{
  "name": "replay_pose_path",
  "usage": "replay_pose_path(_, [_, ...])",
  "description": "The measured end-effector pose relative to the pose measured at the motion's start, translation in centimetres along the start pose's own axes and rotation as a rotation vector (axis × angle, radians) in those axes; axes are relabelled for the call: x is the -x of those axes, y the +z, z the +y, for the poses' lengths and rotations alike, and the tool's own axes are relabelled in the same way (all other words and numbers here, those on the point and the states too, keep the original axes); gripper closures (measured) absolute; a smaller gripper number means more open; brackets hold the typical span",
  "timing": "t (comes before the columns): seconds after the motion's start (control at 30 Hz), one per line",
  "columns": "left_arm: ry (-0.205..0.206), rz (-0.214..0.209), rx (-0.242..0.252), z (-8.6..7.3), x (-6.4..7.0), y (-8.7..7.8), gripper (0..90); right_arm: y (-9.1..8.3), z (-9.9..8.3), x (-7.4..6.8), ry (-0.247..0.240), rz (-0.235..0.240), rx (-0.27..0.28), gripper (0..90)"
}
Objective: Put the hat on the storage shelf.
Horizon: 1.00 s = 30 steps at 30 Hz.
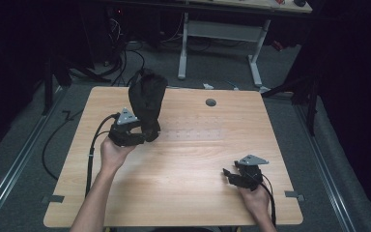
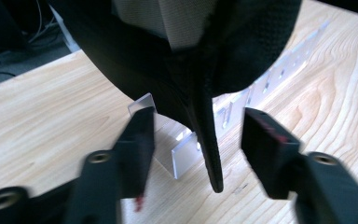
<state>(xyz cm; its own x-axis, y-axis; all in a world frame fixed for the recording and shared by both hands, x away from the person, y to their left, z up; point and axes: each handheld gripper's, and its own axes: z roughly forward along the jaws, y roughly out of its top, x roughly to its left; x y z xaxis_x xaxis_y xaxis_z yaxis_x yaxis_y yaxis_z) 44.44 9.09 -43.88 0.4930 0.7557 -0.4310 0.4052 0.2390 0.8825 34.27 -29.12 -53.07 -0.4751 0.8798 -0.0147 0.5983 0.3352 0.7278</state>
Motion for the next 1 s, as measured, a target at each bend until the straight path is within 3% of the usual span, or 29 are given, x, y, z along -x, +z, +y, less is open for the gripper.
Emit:
replay_pose_path(0.2, [-0.04, -0.002, 0.006, 0.4, 0.1, -0.7, 30.3, 0.0, 0.0, 0.0, 0.0, 0.0, 0.0, 39.7])
replay_pose_path(1.0, [-0.117, -0.023, 0.041, 0.1, 0.2, -5.3, 30.7, 0.0, 0.0, 0.0, 0.0, -0.001, 0.0, 39.7])
